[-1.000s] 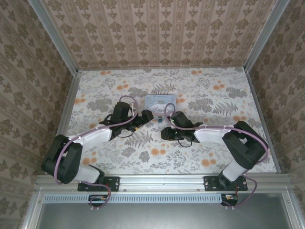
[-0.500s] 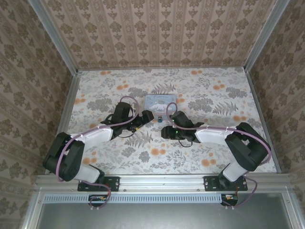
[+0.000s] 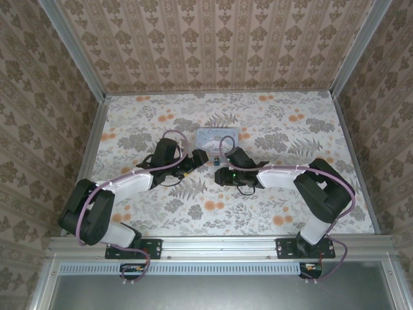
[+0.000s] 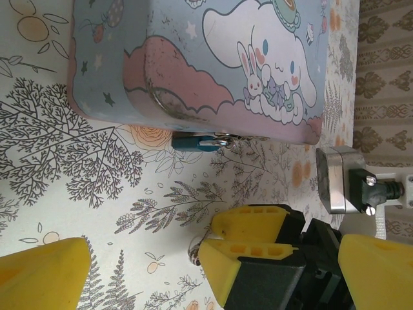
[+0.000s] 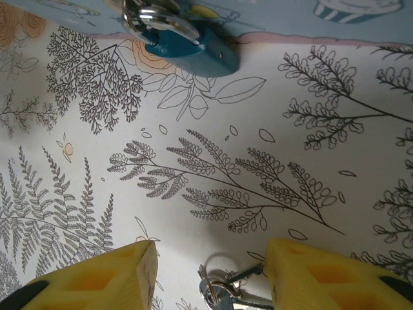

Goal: Unlock the padlock with the key

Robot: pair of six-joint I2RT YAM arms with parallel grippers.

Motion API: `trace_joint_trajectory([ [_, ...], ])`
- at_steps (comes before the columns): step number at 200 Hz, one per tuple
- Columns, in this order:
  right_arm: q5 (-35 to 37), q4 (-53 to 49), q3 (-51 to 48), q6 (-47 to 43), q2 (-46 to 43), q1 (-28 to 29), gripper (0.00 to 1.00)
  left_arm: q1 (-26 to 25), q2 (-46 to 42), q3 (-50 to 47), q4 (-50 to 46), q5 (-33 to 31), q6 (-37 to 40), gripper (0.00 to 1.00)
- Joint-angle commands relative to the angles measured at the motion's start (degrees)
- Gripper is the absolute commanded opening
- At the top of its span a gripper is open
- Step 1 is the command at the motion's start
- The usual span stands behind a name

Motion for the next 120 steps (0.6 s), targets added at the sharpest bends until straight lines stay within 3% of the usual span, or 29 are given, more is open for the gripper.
trace_joint_trajectory([
  [1, -1.69, -0.92, 2.24, -0.42, 1.83, 1.02, 0.49, 0.36, -0.29, -0.36, -0.23, -0.14, -0.09, 1.00],
  [69, -3.49, -0.64, 7.16, 0.26, 6.01, 3.69, 0.48, 2.68, -2.71, -1.86, -1.06, -0.38, -0.43, 1.00],
  [120, 1.34, -3.16, 4.69, 0.03, -0.44, 3.82, 0.49, 3.79, -4.31, -2.14, -1.78, -0.57, -0.11, 1.00],
])
